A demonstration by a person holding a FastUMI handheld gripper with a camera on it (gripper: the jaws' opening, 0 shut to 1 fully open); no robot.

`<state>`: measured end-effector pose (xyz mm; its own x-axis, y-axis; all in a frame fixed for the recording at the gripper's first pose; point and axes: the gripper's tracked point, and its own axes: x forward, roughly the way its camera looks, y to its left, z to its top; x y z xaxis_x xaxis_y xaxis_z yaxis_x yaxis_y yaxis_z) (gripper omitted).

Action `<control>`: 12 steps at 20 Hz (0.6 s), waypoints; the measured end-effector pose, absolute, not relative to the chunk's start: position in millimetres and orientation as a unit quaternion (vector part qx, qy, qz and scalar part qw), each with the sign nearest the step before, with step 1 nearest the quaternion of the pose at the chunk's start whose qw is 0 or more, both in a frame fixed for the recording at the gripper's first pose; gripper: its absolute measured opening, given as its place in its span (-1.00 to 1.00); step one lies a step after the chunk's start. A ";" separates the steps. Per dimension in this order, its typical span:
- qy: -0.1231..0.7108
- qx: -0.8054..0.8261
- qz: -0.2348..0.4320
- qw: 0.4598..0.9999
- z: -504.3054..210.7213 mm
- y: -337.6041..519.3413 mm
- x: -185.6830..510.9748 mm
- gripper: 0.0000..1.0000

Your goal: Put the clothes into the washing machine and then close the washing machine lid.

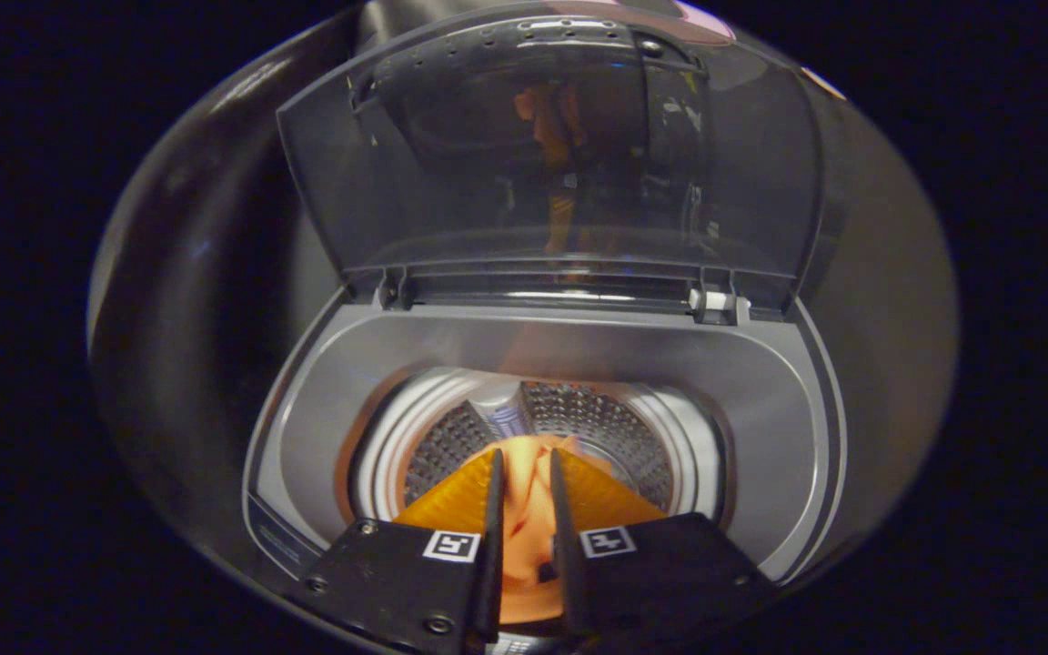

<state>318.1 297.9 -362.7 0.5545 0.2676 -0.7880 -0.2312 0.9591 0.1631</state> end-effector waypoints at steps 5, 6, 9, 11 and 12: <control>0.427 -0.017 0.155 0.891 -326.0 290.9 325.1 0.07; 0.419 -0.014 0.156 0.894 -316.4 291.6 328.2 0.14; 0.403 -0.014 0.153 0.902 -289.5 294.1 337.2 0.66; 0.388 -0.026 0.159 0.908 -269.1 297.5 345.2 0.96; 0.386 -0.035 0.165 0.907 -262.1 301.3 346.5 0.96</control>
<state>346.5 301.3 -262.1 0.6474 0.2711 -0.7123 -0.3257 0.9434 0.0630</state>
